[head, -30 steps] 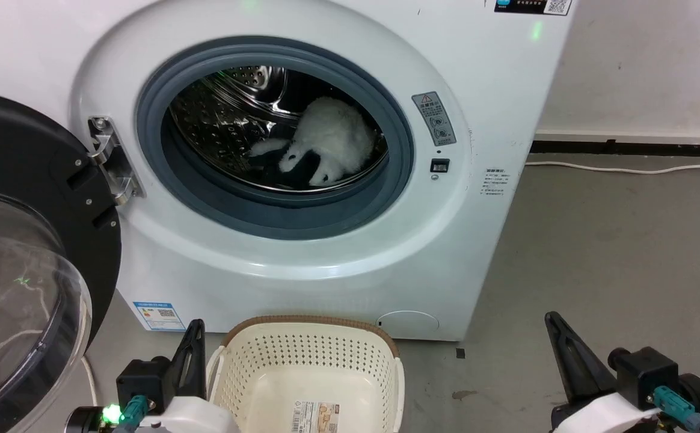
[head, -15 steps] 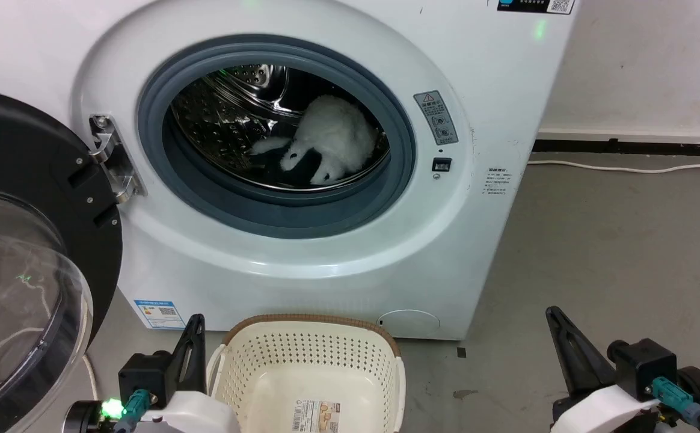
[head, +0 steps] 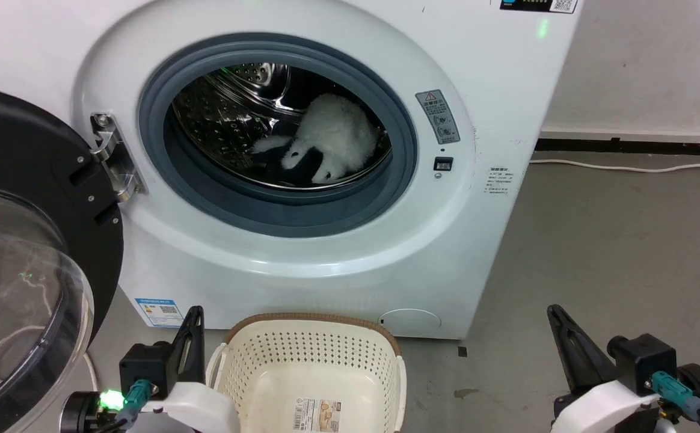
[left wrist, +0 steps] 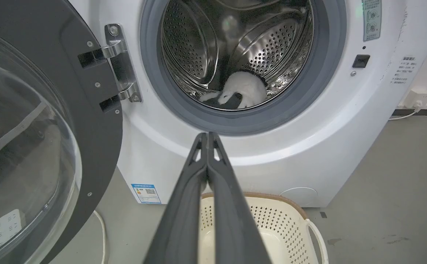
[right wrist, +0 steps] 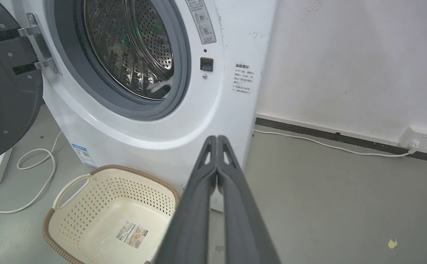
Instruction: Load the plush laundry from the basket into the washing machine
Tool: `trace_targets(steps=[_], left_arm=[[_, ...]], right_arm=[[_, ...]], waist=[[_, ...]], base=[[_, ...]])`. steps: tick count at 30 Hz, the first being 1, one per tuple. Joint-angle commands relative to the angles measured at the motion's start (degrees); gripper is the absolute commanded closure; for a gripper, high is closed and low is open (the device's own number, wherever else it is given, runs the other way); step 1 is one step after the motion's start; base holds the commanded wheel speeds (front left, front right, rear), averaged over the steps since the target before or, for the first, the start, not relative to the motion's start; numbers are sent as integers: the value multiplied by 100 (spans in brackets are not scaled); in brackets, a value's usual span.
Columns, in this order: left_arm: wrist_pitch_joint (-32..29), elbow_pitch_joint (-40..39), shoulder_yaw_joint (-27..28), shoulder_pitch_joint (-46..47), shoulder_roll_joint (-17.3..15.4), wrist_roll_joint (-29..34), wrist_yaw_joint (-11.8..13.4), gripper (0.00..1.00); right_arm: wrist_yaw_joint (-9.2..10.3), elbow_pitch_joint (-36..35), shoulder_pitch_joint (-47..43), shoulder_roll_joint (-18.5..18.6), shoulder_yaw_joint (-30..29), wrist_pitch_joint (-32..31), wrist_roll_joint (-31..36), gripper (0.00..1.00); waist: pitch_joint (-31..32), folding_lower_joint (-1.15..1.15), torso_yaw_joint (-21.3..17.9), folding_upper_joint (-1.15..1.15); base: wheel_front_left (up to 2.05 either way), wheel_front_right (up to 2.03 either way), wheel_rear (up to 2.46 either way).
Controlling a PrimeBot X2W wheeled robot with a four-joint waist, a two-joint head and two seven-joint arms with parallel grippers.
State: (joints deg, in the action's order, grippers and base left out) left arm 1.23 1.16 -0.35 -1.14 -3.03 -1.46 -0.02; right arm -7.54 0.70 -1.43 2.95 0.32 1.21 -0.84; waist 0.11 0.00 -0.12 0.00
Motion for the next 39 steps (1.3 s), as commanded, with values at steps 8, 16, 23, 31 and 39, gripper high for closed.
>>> trace_targets(steps=[8,16,23,31,39], left_arm=[[-123,-116,35,114,15,146,2,100],[-123,-116,35,114,15,146,2,100],[-123,-116,35,114,15,146,2,100],[-123,-116,35,114,15,146,2,100],[-123,-116,35,114,15,146,2,100]], right_arm=[[5,-70,143,-7,-32,-121,84,100],[5,-70,143,-7,-32,-121,84,100],[5,-70,143,-7,-32,-121,84,100],[5,-70,143,-7,-32,-121,84,100],[5,-70,143,-7,-32,-121,84,100]], waist=[[-11,0,12,0],[-11,0,12,0],[-11,0,12,0],[-11,0,12,0],[-11,0,12,0]], base=[[0,0,0],[0,0,0],[0,0,0],[0,0,0],[0,0,0]])
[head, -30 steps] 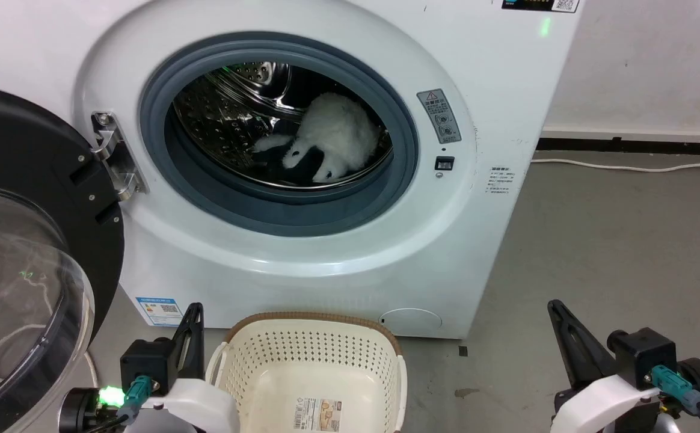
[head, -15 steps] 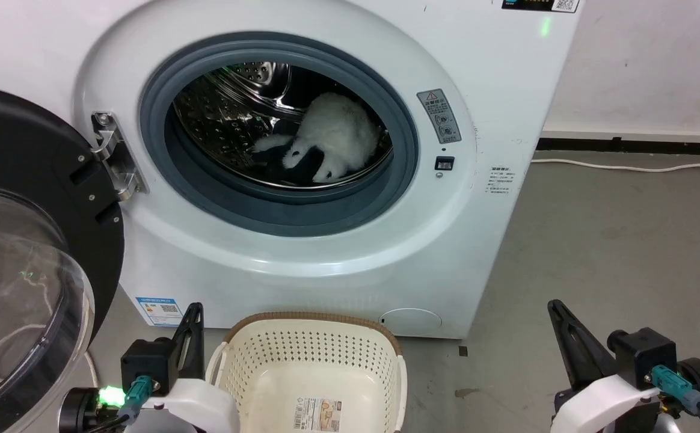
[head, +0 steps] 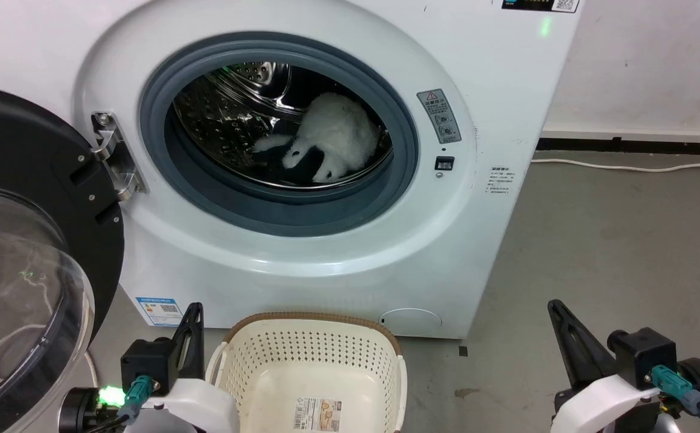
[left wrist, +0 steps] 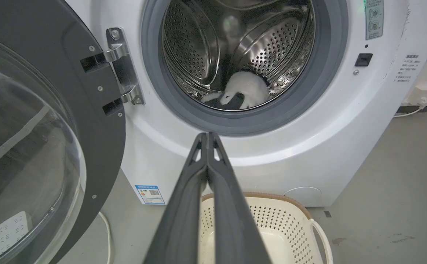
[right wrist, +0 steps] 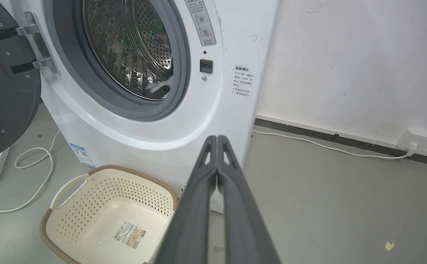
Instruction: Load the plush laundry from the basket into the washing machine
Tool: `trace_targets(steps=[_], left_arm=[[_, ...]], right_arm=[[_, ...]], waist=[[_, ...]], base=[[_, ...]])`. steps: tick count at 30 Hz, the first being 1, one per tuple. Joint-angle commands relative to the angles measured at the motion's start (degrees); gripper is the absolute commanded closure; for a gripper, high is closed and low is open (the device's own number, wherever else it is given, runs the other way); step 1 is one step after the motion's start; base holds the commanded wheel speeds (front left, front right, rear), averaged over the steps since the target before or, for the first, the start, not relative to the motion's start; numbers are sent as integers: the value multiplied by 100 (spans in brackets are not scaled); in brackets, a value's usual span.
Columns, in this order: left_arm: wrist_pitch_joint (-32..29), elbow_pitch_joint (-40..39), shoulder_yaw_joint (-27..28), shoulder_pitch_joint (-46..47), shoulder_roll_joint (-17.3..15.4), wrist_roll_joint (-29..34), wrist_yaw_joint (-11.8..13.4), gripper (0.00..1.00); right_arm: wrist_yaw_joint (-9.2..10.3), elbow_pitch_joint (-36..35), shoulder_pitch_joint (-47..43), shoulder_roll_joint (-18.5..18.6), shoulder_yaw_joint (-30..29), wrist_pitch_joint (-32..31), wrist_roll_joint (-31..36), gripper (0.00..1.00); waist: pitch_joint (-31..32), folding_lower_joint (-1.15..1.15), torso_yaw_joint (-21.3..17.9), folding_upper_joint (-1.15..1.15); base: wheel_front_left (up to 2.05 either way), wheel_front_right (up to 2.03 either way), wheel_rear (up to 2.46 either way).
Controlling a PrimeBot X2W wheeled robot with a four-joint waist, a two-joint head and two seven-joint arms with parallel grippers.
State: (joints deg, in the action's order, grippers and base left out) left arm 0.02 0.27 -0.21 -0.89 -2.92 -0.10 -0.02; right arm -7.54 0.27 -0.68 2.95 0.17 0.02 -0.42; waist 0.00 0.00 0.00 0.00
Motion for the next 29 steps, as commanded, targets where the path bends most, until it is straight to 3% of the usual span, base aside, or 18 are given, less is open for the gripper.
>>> trace_targets(steps=[1,29], left_arm=[[-2,-27,21,89,4,10,2,100],[-2,-27,21,89,4,10,2,100]], right_arm=[[5,-27,68,-7,-17,-2,42,100],[5,-27,68,-7,-17,-2,42,100]], waist=[[0,0,0,0],[0,0,0,0]], base=[[0,0,0],[0,0,0]])
